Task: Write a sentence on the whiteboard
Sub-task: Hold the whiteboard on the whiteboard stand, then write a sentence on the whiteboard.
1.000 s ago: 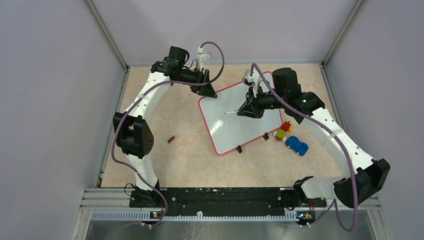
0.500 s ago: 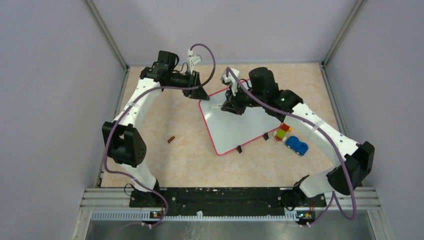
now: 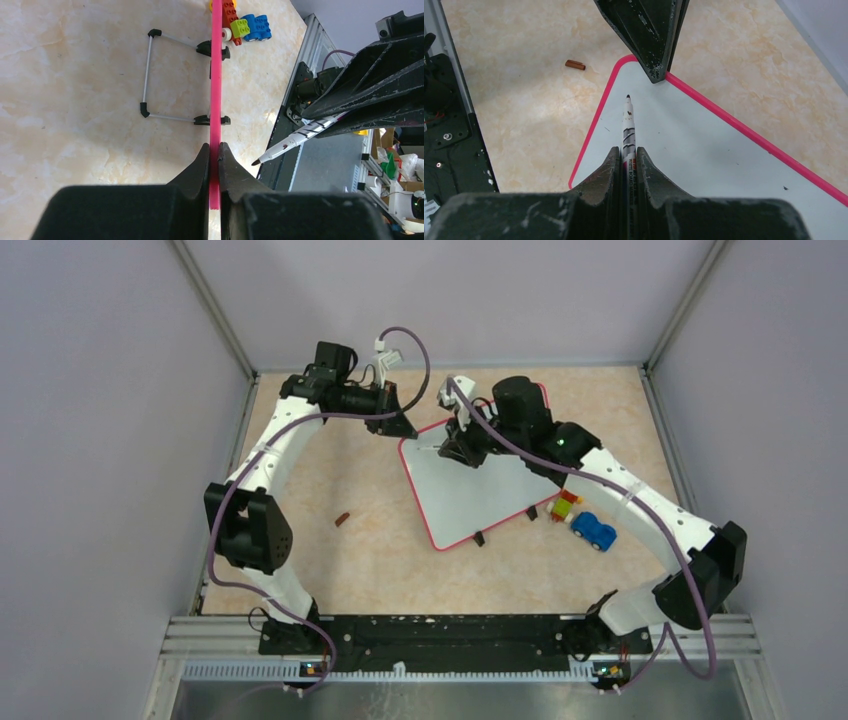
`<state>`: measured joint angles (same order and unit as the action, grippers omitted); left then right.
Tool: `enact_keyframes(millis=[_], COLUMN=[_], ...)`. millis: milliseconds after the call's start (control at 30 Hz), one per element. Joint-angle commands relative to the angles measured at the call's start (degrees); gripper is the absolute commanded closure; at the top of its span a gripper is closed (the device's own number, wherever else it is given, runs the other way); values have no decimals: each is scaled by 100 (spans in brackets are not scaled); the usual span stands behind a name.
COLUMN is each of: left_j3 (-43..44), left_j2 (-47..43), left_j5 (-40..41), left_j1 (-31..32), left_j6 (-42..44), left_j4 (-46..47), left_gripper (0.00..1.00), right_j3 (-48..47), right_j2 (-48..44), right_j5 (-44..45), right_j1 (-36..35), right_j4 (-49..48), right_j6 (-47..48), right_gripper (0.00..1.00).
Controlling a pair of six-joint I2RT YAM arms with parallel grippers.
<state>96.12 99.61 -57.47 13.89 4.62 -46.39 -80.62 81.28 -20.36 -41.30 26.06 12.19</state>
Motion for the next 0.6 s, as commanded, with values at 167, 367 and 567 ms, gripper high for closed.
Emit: enact_keyframes(millis=[167, 367, 567], left_j3=[-1, 8, -5], left_j2=[-13, -29, -29], left_j5=[-101, -114, -116], left_j1=[0, 0, 8], left_j6=[-10, -5, -6], left_j4=[183, 192, 192], left_gripper=[99, 100, 100], right_j3=[-11, 8, -51], right_j2=[109, 152, 248], right_j5=[321, 600, 758], right_j1=[-166, -177, -177], right_j4=[-200, -231, -300], right_j6=[38, 21, -40], right_gripper=[100, 100, 100])
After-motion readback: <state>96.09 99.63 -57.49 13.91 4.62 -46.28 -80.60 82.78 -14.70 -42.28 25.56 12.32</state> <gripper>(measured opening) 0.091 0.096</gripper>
